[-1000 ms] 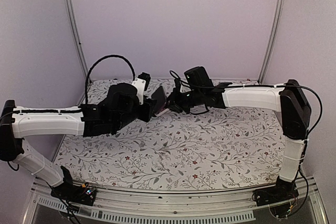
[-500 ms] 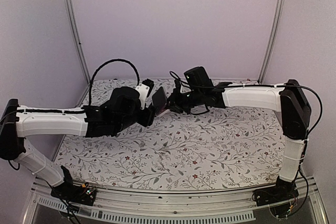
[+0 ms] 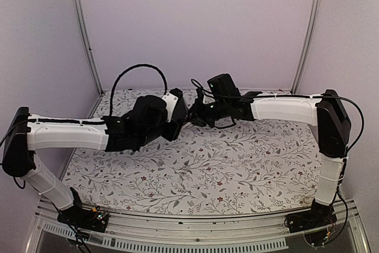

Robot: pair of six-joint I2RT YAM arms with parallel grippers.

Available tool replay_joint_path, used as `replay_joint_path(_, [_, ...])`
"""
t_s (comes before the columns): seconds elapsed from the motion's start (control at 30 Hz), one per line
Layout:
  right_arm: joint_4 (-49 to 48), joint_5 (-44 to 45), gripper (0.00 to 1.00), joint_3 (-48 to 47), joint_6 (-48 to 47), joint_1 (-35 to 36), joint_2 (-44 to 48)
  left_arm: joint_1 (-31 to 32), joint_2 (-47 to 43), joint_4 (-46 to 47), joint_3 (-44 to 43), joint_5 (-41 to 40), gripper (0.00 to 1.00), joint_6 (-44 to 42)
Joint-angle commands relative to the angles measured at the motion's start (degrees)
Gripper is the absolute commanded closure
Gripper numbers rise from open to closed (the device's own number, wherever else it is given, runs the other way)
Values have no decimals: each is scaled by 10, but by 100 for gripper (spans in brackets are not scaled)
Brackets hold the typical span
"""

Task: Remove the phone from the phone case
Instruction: Remove the phone case from the phone.

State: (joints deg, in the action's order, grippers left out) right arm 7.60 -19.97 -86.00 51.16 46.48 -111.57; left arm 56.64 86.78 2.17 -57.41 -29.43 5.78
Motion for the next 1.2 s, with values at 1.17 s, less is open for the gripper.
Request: replay_joint_path(1.17, [-21,5,100,-44,-23,18,25,53,95,39,-57,-171,65,-104])
